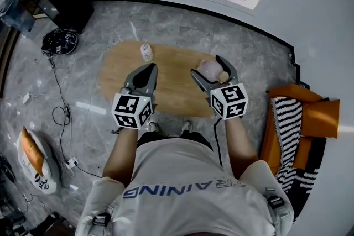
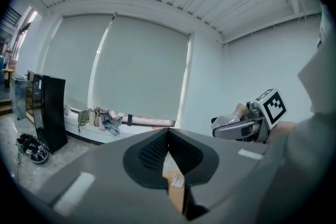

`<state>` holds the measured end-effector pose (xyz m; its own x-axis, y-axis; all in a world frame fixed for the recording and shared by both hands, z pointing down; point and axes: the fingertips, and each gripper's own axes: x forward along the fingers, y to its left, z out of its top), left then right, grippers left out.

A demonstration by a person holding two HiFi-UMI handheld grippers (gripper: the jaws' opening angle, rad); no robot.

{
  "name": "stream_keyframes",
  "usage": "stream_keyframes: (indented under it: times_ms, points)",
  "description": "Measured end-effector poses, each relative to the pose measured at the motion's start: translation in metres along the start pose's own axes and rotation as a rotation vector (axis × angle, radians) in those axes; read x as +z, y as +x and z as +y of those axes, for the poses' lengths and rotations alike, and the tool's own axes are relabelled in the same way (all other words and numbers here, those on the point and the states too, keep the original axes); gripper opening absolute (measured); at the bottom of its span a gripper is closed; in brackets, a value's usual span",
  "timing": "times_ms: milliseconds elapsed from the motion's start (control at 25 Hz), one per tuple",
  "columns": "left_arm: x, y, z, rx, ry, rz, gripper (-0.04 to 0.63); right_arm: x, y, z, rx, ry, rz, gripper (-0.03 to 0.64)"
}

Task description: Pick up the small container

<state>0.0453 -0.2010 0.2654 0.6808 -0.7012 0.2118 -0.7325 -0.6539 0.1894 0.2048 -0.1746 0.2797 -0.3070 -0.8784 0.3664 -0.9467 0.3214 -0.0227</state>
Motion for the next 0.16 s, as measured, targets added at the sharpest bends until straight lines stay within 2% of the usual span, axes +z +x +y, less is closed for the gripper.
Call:
stream_keyframes:
  times_ms: [160]
  points:
    - [-0.0029, -0.0031, -0.0018, -0.006, 0.001, 0.003, 0.002, -0.0024, -0.0018, 0.0027, -0.002, -0.004, 0.006, 0.426]
